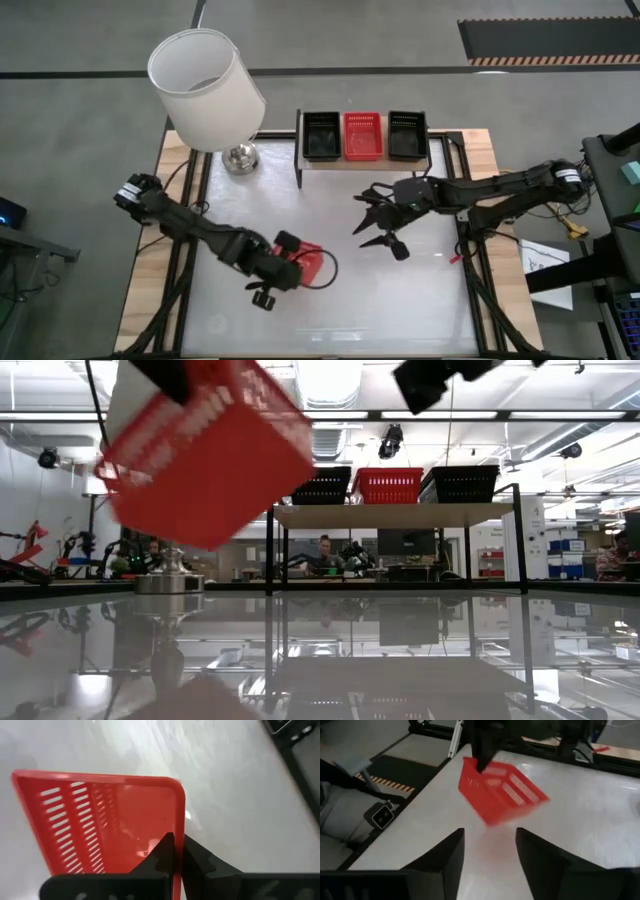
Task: Stack baskets on shelf by color
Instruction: Stack the red bin on top of the other red bin on the shelf
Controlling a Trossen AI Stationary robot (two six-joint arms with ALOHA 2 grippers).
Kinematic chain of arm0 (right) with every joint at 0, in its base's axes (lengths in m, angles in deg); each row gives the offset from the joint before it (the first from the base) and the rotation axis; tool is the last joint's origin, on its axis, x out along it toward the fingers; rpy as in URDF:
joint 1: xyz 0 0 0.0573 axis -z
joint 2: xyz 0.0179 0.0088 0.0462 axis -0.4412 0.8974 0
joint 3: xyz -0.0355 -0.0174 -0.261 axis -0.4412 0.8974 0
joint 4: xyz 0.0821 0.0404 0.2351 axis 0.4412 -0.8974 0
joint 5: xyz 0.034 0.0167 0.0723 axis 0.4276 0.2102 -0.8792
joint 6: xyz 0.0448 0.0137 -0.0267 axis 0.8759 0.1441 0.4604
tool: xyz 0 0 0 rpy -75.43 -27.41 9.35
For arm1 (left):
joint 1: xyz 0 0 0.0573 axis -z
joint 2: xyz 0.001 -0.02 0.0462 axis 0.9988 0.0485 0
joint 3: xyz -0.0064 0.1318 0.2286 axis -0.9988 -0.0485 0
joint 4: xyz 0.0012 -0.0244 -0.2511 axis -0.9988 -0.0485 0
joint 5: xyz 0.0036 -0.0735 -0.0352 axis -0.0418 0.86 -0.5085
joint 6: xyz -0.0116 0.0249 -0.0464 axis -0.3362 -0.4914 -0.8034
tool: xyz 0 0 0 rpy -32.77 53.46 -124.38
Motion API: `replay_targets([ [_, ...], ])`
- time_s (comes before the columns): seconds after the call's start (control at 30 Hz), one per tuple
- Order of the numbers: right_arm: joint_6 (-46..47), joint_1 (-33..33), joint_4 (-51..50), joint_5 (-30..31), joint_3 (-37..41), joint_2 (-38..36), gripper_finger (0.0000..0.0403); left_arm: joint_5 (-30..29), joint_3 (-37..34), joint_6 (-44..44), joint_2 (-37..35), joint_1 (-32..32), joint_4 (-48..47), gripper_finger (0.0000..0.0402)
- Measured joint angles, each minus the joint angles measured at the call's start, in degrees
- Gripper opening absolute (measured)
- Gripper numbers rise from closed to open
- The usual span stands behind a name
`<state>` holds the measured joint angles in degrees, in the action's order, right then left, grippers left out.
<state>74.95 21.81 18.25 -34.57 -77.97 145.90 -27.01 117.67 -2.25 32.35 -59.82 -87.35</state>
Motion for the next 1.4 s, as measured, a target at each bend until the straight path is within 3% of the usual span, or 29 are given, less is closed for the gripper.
replay_targets([
  [0.3,-3.19,0.0,-0.57,-2.52,-10.02,11.93,0.0196,0.17,-0.11,16.29,0.39,-3.14,7.49,0.0],
  [0.47,-3.59,-0.01,-3.39,-7.83,-16.69,17.89,0.0196,-0.72,-0.31,17.62,0.39,-4.19,7.56,0.0],
  [0.67,-4.44,0.03,-9.49,-9.16,-22.69,23.82,0.0196,-2.48,-0.33,19.24,0.39,-4.63,7.62,0.0],
  [1.0,-5.25,0.01,-12.34,-10.36,-25.76,28.47,0.0192,-3.17,-0.35,20.6,0.37,-4.94,9.53,0.0],
  [1.17,-7.51,-0.03,-12.51,-10.6,-25.76,28.48,0.0158,-3.94,-0.35,20.68,0.33,-4.94,10.27,0.0],
  [1.4,-10.88,-0.08,-13.41,-10.98,-25.7,28.28,0.0058,-5.31,-0.39,20.61,0.33,-4.94,10.63,0.0005],
])
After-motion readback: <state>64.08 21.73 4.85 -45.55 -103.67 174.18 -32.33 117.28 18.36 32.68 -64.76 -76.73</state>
